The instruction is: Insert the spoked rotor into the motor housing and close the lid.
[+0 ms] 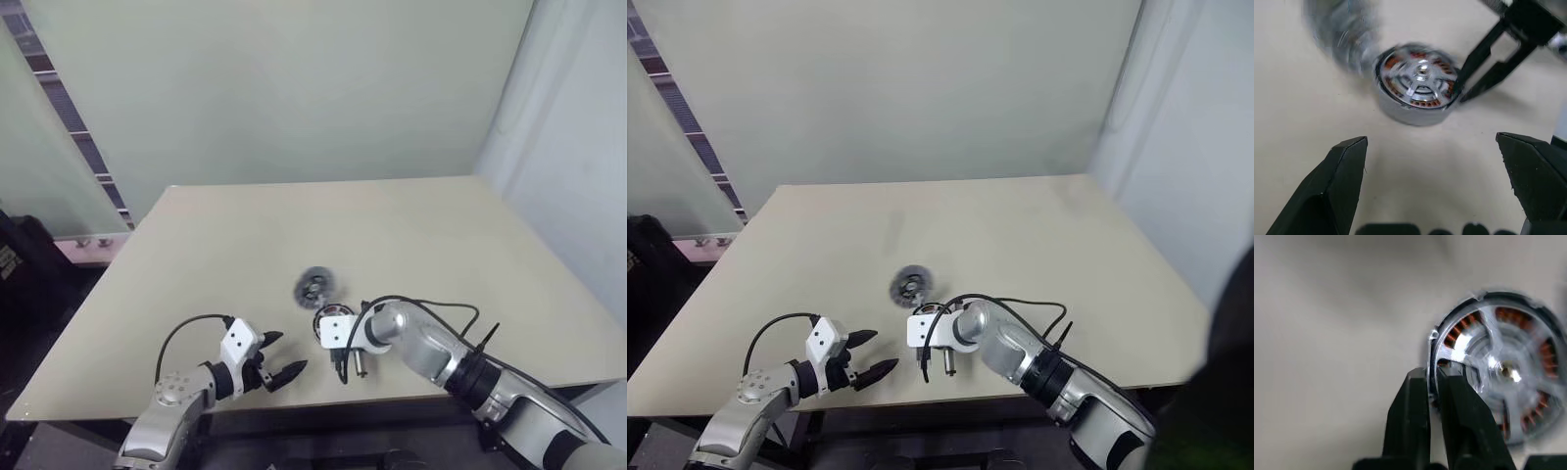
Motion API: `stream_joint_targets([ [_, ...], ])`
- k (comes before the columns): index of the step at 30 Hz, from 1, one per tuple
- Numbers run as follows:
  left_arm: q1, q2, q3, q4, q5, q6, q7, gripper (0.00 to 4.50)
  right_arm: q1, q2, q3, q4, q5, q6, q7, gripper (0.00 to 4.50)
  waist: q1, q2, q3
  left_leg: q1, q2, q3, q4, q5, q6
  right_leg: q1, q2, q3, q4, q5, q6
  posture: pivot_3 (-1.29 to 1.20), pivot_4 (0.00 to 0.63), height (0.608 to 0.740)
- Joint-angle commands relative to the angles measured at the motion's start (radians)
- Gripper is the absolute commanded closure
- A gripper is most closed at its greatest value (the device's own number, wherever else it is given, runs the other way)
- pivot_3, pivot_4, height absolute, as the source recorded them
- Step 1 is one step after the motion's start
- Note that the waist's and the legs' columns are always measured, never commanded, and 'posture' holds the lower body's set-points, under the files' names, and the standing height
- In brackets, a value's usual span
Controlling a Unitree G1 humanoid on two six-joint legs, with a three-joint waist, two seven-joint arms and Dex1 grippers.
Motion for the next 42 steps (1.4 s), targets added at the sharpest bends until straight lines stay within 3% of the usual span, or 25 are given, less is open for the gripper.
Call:
stream_joint_targets([
  [1, -0.008, 0.004, 0.016, -0.036, -0.007, -0.011, 0.002, 0.00, 0.000, 0.008, -0.029, 0.001, -0.009, 0.007, -0.012, 4.50, 0.000, 0.000, 0.000, 0.000, 0.000, 0.000, 0.000, 0.000, 0.000, 0.000, 0.000, 0.000, 0.000, 0.000, 0.000, 0.00, 0.000, 0.740],
  [8, -0.012, 0.002, 0.017, -0.030, -0.007, -0.012, 0.004, 0.00, 0.025, 0.053, -0.093, -0.032, 0.030, 0.112, -0.011, 4.50, 0.000, 0.000, 0.000, 0.000, 0.000, 0.000, 0.002, 0.000, 0.000, 0.000, 0.000, 0.000, 0.001, 0.000, 0.000, 0.00, 0.000, 0.740],
  [16, -0.004, 0.000, 0.024, -0.022, -0.008, -0.018, 0.014, 0.00, 0.074, 0.110, -0.193, -0.209, 0.151, 0.470, 0.023, 4.50, 0.000, 0.000, 0.000, -0.001, -0.001, -0.001, 0.002, 0.000, -0.001, -0.002, 0.000, 0.000, 0.009, 0.000, 0.000, 0.00, 0.000, 0.740],
  [24, 0.016, -0.003, 0.033, -0.018, -0.013, -0.021, 0.025, 0.00, 0.137, 0.171, -0.275, -0.334, 0.270, 0.724, -0.086, 4.50, 0.000, 0.000, 0.000, -0.001, -0.001, -0.001, 0.003, 0.000, -0.001, -0.003, -0.001, -0.001, 0.009, 0.000, 0.000, 0.00, 0.000, 0.740],
  [29, 0.025, -0.002, 0.034, -0.020, -0.015, -0.016, 0.029, 0.00, 0.170, 0.227, -0.311, -0.344, 0.318, 0.770, -0.187, 4.50, 0.000, 0.000, 0.000, -0.001, 0.000, -0.001, 0.002, -0.001, -0.002, -0.003, -0.001, -0.001, 0.009, 0.000, 0.000, 0.00, 0.000, 0.740],
  [42, 0.068, 0.011, 0.038, -0.069, -0.038, 0.030, 0.030, 0.00, 0.181, 0.369, -0.330, -0.249, 0.401, 0.660, -0.364, 4.50, -0.003, 0.000, 0.000, -0.001, 0.003, 0.001, 0.001, -0.002, -0.003, -0.008, 0.000, -0.002, 0.009, 0.000, 0.000, 0.00, 0.000, 0.740],
])
